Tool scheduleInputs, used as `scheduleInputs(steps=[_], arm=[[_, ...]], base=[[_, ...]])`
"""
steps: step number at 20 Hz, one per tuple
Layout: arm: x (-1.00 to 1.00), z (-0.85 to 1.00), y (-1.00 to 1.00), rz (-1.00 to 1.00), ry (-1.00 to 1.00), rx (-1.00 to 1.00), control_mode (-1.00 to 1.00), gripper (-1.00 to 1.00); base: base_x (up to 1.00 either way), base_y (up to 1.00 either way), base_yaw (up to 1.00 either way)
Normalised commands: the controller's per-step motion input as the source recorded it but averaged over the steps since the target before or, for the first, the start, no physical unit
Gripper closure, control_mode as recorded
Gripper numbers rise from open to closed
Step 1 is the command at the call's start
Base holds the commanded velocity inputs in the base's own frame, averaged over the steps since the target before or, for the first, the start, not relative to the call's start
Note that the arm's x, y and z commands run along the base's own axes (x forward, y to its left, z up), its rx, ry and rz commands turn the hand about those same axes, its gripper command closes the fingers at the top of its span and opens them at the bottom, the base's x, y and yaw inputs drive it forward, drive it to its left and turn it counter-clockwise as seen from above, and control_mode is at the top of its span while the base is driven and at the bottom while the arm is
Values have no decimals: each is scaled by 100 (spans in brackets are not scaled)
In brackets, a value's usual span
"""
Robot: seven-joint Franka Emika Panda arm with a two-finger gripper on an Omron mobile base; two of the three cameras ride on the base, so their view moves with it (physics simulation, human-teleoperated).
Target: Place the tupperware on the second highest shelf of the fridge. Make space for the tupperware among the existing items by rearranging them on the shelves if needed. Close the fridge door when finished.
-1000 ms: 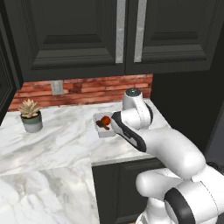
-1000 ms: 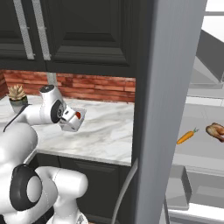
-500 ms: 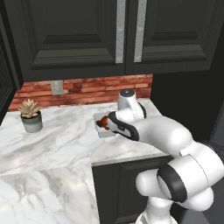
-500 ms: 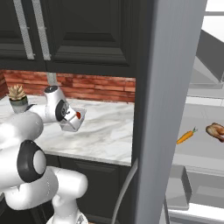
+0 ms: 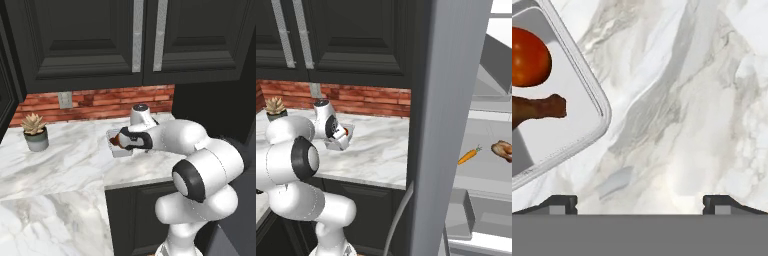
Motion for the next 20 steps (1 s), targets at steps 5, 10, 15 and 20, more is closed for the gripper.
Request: scheduleInputs(steps=[5,10,15,20], arm=[[30,-10,8,0,0,0,-100,-100],[36,-16,0,0,0,2,-100,-100],[31,-32,0,0,0,0,-100,-100],[35,-32,0,0,0,0,-100,-100]], base=[[0,0,0],[0,0,0],[0,0,0],[0,0,0]])
